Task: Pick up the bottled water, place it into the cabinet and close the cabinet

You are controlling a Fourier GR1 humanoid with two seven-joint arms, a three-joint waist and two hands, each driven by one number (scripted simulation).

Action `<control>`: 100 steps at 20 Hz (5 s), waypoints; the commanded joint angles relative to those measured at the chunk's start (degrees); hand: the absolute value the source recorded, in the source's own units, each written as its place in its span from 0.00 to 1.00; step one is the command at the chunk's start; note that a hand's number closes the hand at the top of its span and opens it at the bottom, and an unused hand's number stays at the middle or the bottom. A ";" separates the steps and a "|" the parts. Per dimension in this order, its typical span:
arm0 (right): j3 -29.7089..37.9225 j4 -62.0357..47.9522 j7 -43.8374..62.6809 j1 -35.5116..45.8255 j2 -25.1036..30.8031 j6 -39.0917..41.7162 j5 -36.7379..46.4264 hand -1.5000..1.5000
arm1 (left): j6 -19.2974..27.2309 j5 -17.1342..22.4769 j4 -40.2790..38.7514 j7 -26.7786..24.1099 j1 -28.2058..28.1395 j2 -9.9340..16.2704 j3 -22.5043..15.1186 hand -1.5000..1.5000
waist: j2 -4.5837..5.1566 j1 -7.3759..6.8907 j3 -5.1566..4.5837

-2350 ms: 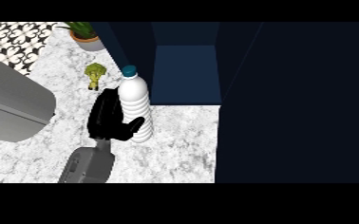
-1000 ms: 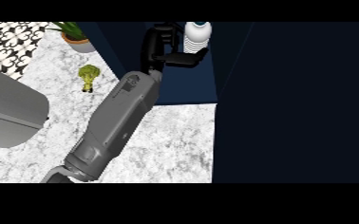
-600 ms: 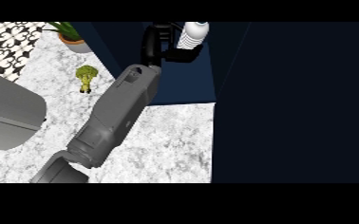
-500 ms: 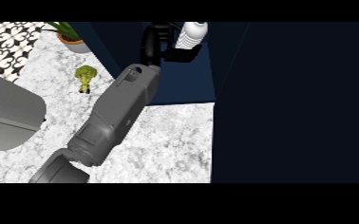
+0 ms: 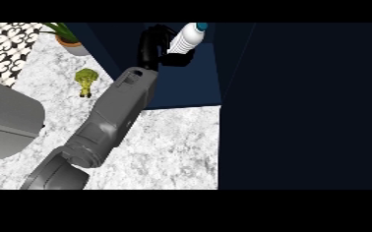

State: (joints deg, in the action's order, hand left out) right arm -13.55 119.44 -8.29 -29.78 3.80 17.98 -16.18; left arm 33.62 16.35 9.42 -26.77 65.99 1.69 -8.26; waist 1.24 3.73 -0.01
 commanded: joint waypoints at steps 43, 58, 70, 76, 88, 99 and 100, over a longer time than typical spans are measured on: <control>-0.47 1.59 -2.04 -3.61 -0.03 -1.88 1.69 0.00 | -20.93 5.46 15.29 -13.42 -12.52 2.65 4.50 0.00 | -1.97 -5.24 0.01; -5.47 6.30 -0.89 -8.79 -0.83 -3.74 4.62 0.00 | -18.94 10.67 52.38 1.25 -33.27 2.65 -6.07 0.00 | -2.42 -6.40 0.01; -7.29 8.74 1.23 -6.13 1.89 -2.90 9.34 0.00 | -13.67 7.67 98.09 12.36 -65.30 9.40 -20.74 0.00 | -1.82 -5.52 -0.01; -8.04 6.53 0.09 -7.47 9.51 5.85 10.69 1.00 | -12.71 6.24 112.04 9.24 -78.86 14.14 -22.03 0.00 | -1.83 -5.29 0.02; -22.62 14.10 5.55 -3.49 9.56 7.23 21.46 1.00 | -22.88 14.35 121.22 0.80 -98.77 23.60 -9.48 0.00 | -1.55 -5.33 -0.14; -32.43 11.00 16.94 2.67 -2.17 2.42 26.06 1.00 | -35.39 22.27 122.47 -5.01 -110.87 26.26 -1.46 0.00 | -1.35 -6.85 -0.25; -32.33 12.65 18.69 2.24 -2.42 2.93 24.53 1.00 | -36.45 22.37 123.51 -4.59 -111.92 27.47 -0.64 0.00 | -1.35 -6.71 -0.21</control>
State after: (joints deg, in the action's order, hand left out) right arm -35.42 134.15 4.04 -27.76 9.60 24.19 11.34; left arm 0.83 36.16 132.06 -30.14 -42.76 28.06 -10.89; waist -0.56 -2.54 -0.32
